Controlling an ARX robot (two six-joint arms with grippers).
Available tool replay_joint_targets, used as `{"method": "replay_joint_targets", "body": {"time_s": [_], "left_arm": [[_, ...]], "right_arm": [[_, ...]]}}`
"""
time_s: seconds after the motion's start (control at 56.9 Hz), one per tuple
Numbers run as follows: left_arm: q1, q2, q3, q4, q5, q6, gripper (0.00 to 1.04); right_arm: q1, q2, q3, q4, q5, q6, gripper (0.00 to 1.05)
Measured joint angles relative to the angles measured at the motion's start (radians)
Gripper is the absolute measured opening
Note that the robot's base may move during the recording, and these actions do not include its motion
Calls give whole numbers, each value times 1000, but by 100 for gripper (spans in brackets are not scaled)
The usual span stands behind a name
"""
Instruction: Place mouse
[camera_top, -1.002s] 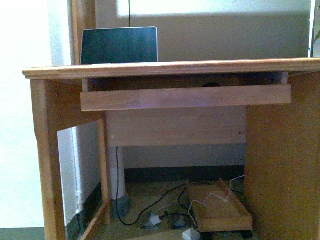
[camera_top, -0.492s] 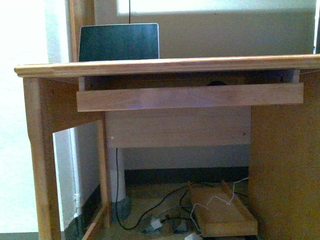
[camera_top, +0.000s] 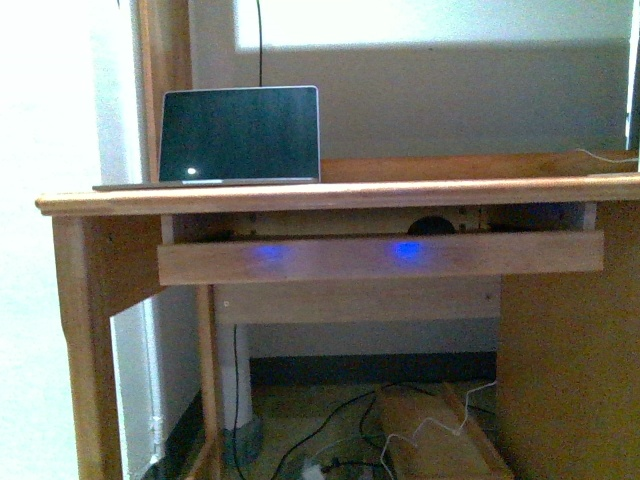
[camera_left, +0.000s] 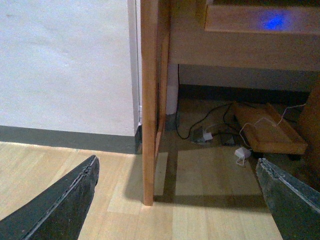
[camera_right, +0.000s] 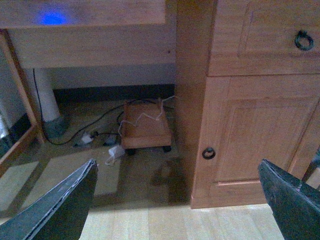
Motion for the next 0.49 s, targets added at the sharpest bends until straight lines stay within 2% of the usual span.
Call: {"method": "replay_joint_targets", "body": {"time_s": [0.492], "left_arm": [[0, 0, 0, 0, 0, 0, 97]], "right_arm": [[0, 0, 0, 0, 0, 0, 97]]}}
